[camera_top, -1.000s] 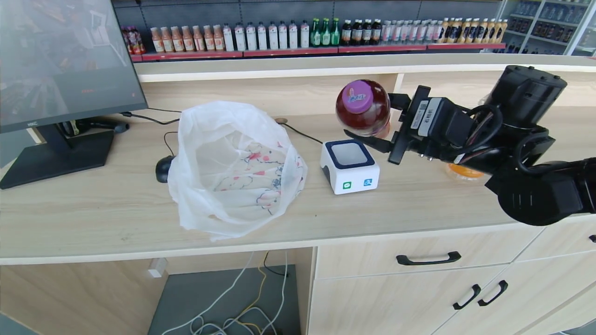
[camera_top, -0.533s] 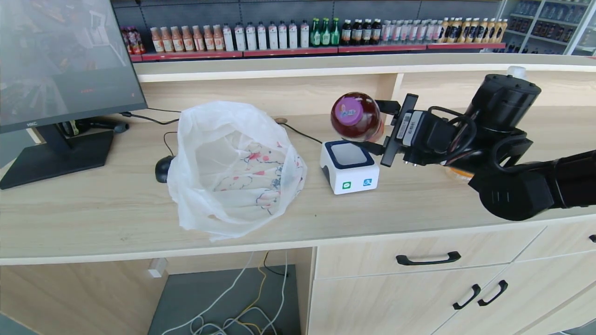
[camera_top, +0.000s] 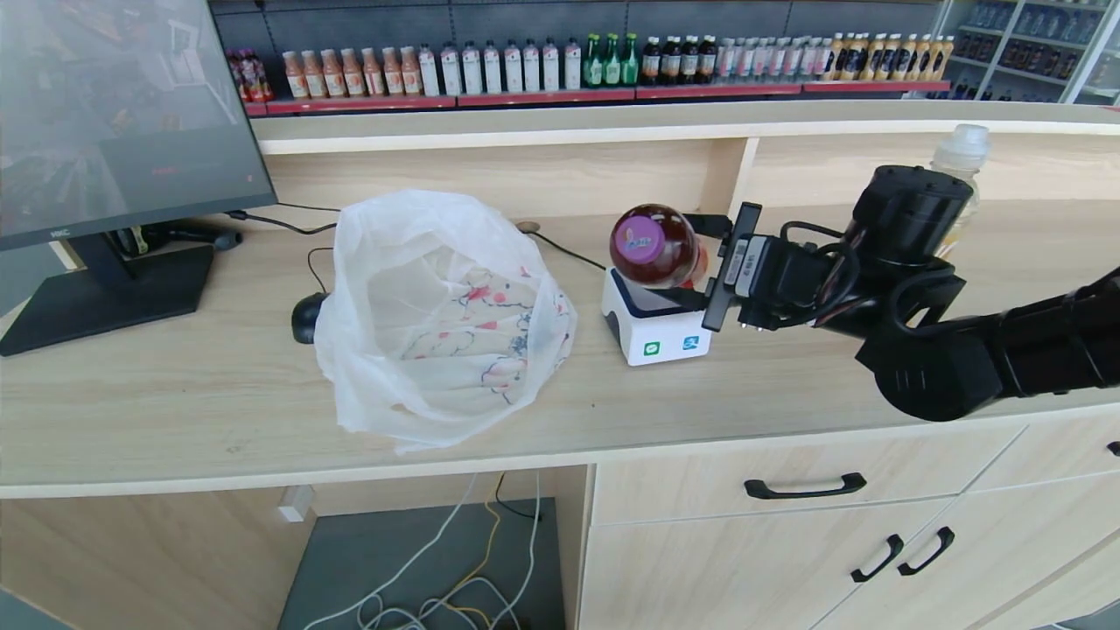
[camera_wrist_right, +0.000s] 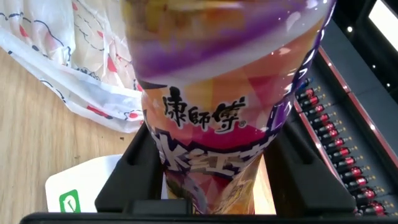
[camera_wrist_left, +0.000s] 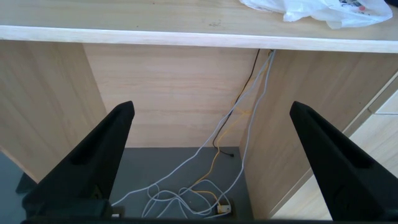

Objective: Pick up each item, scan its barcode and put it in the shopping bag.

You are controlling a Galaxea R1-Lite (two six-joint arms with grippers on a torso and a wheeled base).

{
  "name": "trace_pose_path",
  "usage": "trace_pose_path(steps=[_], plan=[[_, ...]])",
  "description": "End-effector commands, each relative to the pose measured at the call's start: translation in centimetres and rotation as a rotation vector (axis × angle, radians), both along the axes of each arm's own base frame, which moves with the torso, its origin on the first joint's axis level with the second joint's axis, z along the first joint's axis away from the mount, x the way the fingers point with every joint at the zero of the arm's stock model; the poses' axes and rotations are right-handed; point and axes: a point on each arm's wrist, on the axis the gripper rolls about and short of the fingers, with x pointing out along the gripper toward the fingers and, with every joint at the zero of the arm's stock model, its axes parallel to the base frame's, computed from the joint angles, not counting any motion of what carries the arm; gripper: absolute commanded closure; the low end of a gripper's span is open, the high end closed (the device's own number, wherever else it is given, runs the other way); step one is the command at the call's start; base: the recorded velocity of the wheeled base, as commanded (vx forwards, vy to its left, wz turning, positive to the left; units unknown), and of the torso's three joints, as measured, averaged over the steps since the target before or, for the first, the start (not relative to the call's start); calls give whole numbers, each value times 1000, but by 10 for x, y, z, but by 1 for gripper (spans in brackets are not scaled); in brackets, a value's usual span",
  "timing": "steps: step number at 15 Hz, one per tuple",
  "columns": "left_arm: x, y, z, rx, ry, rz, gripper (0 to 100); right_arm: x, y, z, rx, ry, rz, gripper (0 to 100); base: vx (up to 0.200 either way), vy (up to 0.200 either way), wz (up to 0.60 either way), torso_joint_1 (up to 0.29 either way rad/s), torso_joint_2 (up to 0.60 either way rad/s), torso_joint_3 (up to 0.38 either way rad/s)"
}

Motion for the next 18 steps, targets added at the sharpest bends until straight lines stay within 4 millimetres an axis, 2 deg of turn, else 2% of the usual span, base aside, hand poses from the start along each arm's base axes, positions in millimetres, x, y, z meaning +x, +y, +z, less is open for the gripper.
trace_pose_path(steps=[1,18], plan=[[0,0,0,-1,0,1,0,2,0,-4,-3,9,-2,100,0,0,0,0,0,0],[0,0,0,1,0,0,0,4,0,-5,-5,13,-4,100,0,0,0,0,0,0]])
